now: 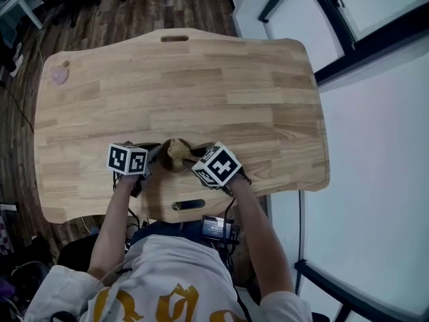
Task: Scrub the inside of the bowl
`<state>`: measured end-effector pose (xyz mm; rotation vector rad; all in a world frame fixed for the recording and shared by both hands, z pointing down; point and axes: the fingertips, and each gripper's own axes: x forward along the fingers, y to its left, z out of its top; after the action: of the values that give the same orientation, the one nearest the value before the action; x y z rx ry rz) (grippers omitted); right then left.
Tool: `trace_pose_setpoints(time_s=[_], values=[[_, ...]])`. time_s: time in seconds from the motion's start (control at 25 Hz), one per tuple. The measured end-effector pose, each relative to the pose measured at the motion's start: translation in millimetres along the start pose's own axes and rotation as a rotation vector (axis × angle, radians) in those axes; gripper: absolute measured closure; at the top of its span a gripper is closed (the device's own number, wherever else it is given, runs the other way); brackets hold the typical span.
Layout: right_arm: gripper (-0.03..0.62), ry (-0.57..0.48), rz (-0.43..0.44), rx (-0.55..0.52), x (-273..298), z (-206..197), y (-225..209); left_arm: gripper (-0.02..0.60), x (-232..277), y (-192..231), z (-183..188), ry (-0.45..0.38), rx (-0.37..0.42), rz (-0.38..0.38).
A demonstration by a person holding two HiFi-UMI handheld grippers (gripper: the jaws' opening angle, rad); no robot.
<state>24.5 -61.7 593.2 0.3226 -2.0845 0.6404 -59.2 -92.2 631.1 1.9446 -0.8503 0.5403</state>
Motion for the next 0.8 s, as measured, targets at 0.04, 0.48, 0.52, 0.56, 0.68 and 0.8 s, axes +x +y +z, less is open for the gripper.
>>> trace_pose_setpoints(time_s=[0.04,0.48,0.52,0.56,0.68,0.8], values=[[0.464,-0.038,-0.01,0.034,-4,1,-1,0.574,-2,1,2,-0.023,0.002,0.003],[0.464,-0.453,-0.198,0.294,-67,22,3,0.55,-39,-7,25,-0.302,0.007,0.014],[0.464,-0.47,-0.219,0.288,-72,25,1,0.535,-45,-6,26,-0.323,0.009,0.033],[0.464,-0.486,-0.236,0.281,-76,27,1,0.523,-52,-5,28,-0.348,0.018,0.065],[0.464,-0.531,-0.271,0.256,-88,33,3,0.523,-82,-2,36,-0.437,0.061,0.186],[0.464,-0.58,-0.294,0.233,-102,33,6,0.581,-112,-15,45,-0.522,0.103,0.256]])
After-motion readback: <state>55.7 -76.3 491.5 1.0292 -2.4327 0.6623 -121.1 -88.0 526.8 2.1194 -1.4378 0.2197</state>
